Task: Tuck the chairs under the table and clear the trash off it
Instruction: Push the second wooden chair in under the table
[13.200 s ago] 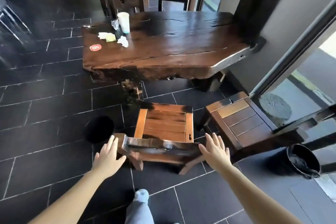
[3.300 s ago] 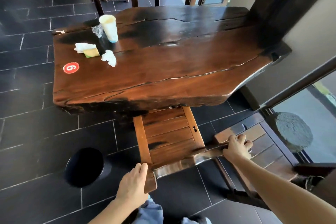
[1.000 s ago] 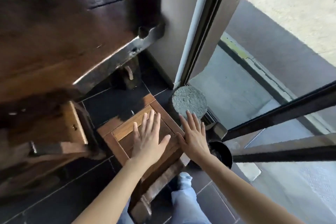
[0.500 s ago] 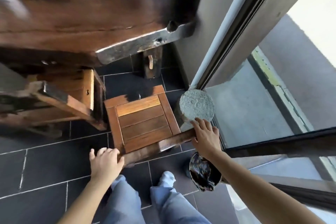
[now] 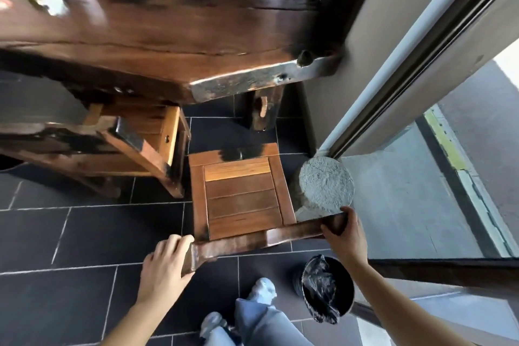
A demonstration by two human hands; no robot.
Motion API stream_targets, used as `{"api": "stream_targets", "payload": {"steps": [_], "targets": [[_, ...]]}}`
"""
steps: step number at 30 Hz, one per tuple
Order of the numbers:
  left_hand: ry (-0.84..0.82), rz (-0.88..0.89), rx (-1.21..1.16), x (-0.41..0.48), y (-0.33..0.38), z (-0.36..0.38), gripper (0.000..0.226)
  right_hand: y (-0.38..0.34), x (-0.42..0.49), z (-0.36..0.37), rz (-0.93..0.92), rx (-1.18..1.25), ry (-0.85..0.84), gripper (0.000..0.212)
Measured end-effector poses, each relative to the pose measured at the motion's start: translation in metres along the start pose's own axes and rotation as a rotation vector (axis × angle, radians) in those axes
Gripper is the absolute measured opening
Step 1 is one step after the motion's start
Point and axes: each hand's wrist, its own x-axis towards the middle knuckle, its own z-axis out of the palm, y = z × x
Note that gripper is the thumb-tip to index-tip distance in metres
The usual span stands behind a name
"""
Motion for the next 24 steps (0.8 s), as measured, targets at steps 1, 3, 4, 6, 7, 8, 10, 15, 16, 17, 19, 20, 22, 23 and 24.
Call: {"api": "stream_targets", "payload": {"steps": [1,3,4,6,7,8,10,15,16,17,19,20,22,23,24], "targets": [[-0.007,-0.010,0.015,0.002,0.001,-0.003,0.078,0.000,0.003,-0.001,-0.006,-0.031,-0.018,0.066],[-0.009,-0.029,0.022,0.006,0.003,-0.008,0.076,-0.001,0.009,-0.003,-0.041,-0.062,-0.059,0.062],[-0.005,-0.027,0.023,0.008,0.004,-0.008,0.076,0.000,0.012,-0.005,-0.060,-0.067,-0.058,0.060],[-0.007,-0.020,0.001,0.009,0.006,-0.008,0.076,0.001,0.016,-0.006,-0.085,-0.078,-0.049,0.057],[0.005,-0.014,-0.015,0.010,0.006,-0.006,0.076,0.001,0.018,-0.006,-0.094,-0.091,-0.049,0.056],[0.017,-0.004,-0.028,0.013,0.005,-0.004,0.077,0.000,0.021,-0.006,-0.099,-0.096,-0.052,0.055],[0.034,0.014,-0.043,0.020,0.003,-0.003,0.079,-0.003,0.031,-0.007,-0.103,-0.092,-0.068,0.053],[0.076,0.018,-0.038,0.046,0.003,-0.009,0.081,-0.020,0.065,-0.008,-0.139,-0.091,-0.109,0.054],[0.086,0.012,-0.028,0.053,0.003,-0.011,0.082,-0.025,0.072,-0.007,-0.143,-0.087,-0.114,0.055],[0.098,0.006,-0.016,0.059,0.002,-0.013,0.083,-0.030,0.078,-0.005,-0.147,-0.084,-0.117,0.056],[0.123,0.001,0.011,0.074,0.000,-0.016,0.085,-0.040,0.093,-0.002,-0.150,-0.098,-0.120,0.058],[0.126,-0.008,0.025,0.082,0.000,-0.019,0.086,-0.046,0.100,0.000,-0.150,-0.109,-0.125,0.060],[0.125,-0.035,0.056,0.097,-0.003,-0.022,0.088,-0.057,0.116,0.002,-0.142,-0.120,-0.145,0.061],[0.125,-0.048,0.070,0.105,-0.004,-0.024,0.088,-0.063,0.123,0.004,-0.135,-0.119,-0.156,0.060],[0.121,-0.064,0.081,0.112,-0.005,-0.026,0.088,-0.069,0.131,0.004,-0.130,-0.119,-0.163,0.058]]}}
